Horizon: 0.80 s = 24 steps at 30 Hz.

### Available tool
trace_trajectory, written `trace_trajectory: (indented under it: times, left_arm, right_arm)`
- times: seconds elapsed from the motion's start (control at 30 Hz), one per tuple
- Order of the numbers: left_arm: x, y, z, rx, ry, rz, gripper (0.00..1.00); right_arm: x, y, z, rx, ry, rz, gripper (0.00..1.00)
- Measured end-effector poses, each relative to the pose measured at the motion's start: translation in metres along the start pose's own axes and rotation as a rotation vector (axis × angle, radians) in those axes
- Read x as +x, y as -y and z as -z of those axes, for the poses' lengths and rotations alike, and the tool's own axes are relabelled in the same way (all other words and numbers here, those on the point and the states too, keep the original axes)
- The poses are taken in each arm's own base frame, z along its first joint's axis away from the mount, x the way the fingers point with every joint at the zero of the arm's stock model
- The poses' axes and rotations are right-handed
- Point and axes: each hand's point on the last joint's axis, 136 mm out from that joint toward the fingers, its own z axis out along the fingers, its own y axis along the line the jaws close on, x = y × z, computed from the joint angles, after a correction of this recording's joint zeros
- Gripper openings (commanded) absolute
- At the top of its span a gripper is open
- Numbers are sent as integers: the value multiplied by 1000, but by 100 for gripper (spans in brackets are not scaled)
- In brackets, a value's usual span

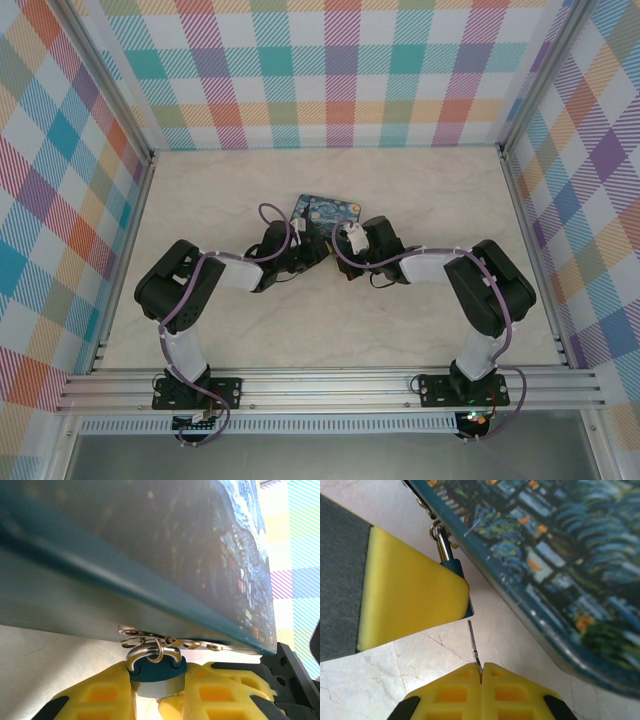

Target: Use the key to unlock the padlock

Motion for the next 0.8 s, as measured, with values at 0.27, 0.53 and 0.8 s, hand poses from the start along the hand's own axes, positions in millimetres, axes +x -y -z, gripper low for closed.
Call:
trace_trajectory:
  times: [0.27, 0.53, 0.8]
  left_arm:
    - [0, 0, 0, 0, -1, 0, 21]
    - [0, 0, 0, -2, 3, 2, 21]
    - [-1, -1, 0, -4, 6, 3, 21]
  right_arm:
    - [-3, 2, 0, 13, 12, 0, 4]
    - [-5, 2, 0, 11, 19, -7, 4]
    - [-5, 0, 0, 1, 21, -7, 4]
